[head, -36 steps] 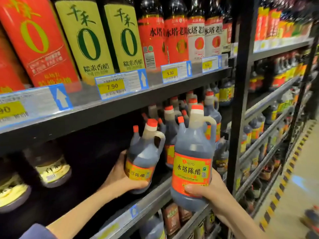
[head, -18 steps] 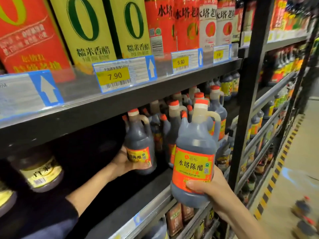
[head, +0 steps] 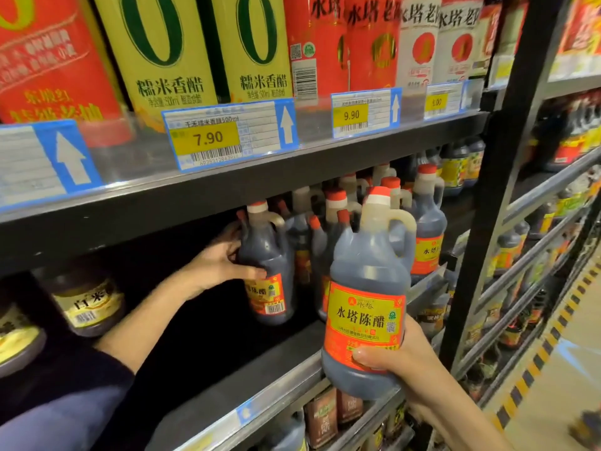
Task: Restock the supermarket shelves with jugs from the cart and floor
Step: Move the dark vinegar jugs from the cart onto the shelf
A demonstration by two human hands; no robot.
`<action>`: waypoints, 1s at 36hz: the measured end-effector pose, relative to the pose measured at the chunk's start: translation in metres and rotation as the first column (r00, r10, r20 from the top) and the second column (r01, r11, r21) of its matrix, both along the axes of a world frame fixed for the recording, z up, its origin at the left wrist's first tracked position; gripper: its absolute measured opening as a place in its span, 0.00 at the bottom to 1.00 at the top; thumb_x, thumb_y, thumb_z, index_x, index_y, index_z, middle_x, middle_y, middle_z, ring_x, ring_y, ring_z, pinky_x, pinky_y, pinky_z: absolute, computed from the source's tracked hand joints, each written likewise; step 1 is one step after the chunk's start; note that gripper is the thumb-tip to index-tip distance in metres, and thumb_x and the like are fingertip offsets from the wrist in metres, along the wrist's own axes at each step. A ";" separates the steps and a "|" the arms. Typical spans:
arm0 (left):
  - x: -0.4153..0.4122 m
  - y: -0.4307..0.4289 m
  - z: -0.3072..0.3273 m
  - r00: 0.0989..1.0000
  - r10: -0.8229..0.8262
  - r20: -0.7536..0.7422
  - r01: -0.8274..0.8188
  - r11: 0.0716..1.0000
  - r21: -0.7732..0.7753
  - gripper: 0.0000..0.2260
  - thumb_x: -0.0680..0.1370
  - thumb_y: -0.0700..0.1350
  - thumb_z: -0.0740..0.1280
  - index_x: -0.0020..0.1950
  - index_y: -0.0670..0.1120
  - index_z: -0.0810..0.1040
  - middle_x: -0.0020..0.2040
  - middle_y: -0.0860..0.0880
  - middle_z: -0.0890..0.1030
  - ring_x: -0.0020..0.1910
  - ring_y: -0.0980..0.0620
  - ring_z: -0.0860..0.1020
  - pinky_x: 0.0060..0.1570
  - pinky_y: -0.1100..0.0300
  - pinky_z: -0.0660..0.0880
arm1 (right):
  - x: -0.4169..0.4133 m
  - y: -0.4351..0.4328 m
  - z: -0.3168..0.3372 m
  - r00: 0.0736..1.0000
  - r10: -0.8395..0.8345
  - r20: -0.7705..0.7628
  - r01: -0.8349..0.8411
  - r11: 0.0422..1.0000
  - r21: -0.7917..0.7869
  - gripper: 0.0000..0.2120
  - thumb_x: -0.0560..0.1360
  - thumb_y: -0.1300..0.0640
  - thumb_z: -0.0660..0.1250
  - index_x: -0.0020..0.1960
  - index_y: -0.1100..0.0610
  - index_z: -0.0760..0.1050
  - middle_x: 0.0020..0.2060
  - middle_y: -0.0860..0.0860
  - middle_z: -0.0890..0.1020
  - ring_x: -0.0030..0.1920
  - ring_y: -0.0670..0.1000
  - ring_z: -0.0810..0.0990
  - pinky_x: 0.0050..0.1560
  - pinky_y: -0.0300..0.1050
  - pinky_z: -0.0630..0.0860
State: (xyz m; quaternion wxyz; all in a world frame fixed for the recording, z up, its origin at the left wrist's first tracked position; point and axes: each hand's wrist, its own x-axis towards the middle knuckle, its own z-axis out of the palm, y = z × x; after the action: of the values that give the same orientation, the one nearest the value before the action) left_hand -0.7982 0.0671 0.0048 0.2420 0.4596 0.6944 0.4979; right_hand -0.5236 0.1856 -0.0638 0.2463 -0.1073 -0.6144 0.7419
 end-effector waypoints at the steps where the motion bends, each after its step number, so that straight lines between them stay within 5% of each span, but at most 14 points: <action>1: 0.000 0.001 0.004 1.000 0.002 0.004 -0.002 1.000 -0.024 0.42 0.46 0.58 0.83 0.57 0.50 0.75 0.49 0.61 0.84 0.53 0.63 0.80 0.47 0.72 0.74 | 0.000 0.002 0.001 1.000 0.012 0.000 -0.012 1.000 0.003 0.47 0.42 0.47 0.85 0.58 0.60 0.76 0.49 0.59 0.84 0.50 0.59 0.84 0.45 0.46 0.80; 4: -0.001 0.003 0.006 0.999 0.047 0.016 -0.046 0.997 -0.061 0.41 0.47 0.55 0.83 0.58 0.54 0.76 0.52 0.61 0.83 0.58 0.57 0.78 0.53 0.65 0.75 | 0.000 0.007 0.004 0.999 0.045 0.010 -0.045 0.999 0.014 0.47 0.43 0.47 0.85 0.59 0.60 0.76 0.50 0.59 0.84 0.51 0.59 0.83 0.46 0.47 0.80; 10: 0.003 0.000 0.006 0.992 0.124 0.007 -0.123 0.991 -0.052 0.42 0.42 0.60 0.82 0.54 0.56 0.76 0.49 0.64 0.83 0.52 0.64 0.80 0.50 0.69 0.76 | 0.002 0.014 0.009 0.996 0.080 0.036 -0.081 0.996 0.032 0.47 0.41 0.46 0.84 0.58 0.59 0.76 0.49 0.58 0.85 0.50 0.58 0.84 0.46 0.46 0.80; 15: 0.010 0.001 0.005 0.966 0.249 -0.065 -0.252 0.967 -0.040 0.28 0.63 0.37 0.80 0.60 0.50 0.76 0.50 0.57 0.82 0.52 0.57 0.79 0.55 0.60 0.77 | 0.000 0.017 0.010 0.994 0.103 0.036 -0.104 0.994 0.022 0.47 0.43 0.50 0.84 0.60 0.61 0.75 0.49 0.60 0.84 0.50 0.59 0.83 0.45 0.46 0.80; 18: 0.011 0.005 0.002 0.949 0.304 -0.080 -0.306 0.952 -0.005 0.32 0.58 0.41 0.82 0.59 0.48 0.77 0.51 0.53 0.82 0.50 0.56 0.81 0.48 0.64 0.77 | -0.001 0.018 0.011 0.994 0.103 0.032 -0.104 0.995 0.014 0.50 0.42 0.48 0.85 0.61 0.62 0.74 0.50 0.60 0.84 0.51 0.60 0.83 0.46 0.47 0.80; 22: 0.012 0.011 -0.003 0.918 0.382 -0.103 -0.380 0.924 0.041 0.18 0.64 0.35 0.78 0.47 0.51 0.79 0.44 0.54 0.81 0.44 0.57 0.80 0.39 0.70 0.76 | -0.001 0.021 0.011 0.993 0.115 0.028 -0.116 0.993 0.035 0.46 0.44 0.53 0.84 0.59 0.62 0.75 0.49 0.60 0.84 0.49 0.60 0.84 0.45 0.46 0.80; 24: 0.014 0.013 -0.005 0.897 0.429 -0.110 -0.425 0.903 0.057 0.20 0.61 0.38 0.80 0.49 0.48 0.80 0.47 0.50 0.83 0.47 0.52 0.81 0.48 0.60 0.78 | 0.000 0.021 0.011 0.993 0.117 0.022 -0.118 0.992 0.039 0.40 0.47 0.58 0.80 0.59 0.63 0.75 0.48 0.60 0.84 0.48 0.59 0.84 0.43 0.45 0.80; 28: 0.017 0.016 -0.006 0.830 0.539 -0.142 -0.537 0.842 0.051 0.41 0.46 0.60 0.81 0.56 0.45 0.81 0.50 0.48 0.84 0.49 0.50 0.82 0.51 0.50 0.80 | -0.001 0.021 0.011 0.994 0.109 0.009 -0.109 0.994 0.032 0.37 0.49 0.59 0.78 0.58 0.63 0.75 0.49 0.61 0.84 0.49 0.60 0.84 0.44 0.46 0.80; 32: 0.020 0.019 -0.011 0.764 0.607 -0.220 -0.603 0.792 0.091 0.39 0.47 0.66 0.79 0.54 0.48 0.82 0.48 0.49 0.84 0.46 0.52 0.83 0.48 0.50 0.81 | -0.002 0.020 0.013 0.994 0.106 0.002 -0.106 0.994 0.032 0.36 0.48 0.59 0.78 0.56 0.62 0.76 0.47 0.60 0.85 0.47 0.58 0.84 0.42 0.44 0.80; 36: 0.026 0.025 -0.016 0.752 0.626 -0.207 -0.613 0.779 0.131 0.29 0.53 0.58 0.80 0.51 0.49 0.84 0.48 0.49 0.85 0.46 0.52 0.83 0.48 0.49 0.81 | -0.002 0.019 0.013 0.993 0.117 0.009 -0.118 0.992 0.034 0.38 0.47 0.58 0.79 0.56 0.62 0.76 0.47 0.60 0.85 0.47 0.58 0.84 0.42 0.44 0.80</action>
State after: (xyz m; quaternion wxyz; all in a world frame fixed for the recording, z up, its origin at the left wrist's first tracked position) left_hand -0.7727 0.0922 -0.0117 -0.0346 0.2668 0.8172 0.5098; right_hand -0.5254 0.2045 -0.0510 0.2018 -0.0694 -0.6331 0.7441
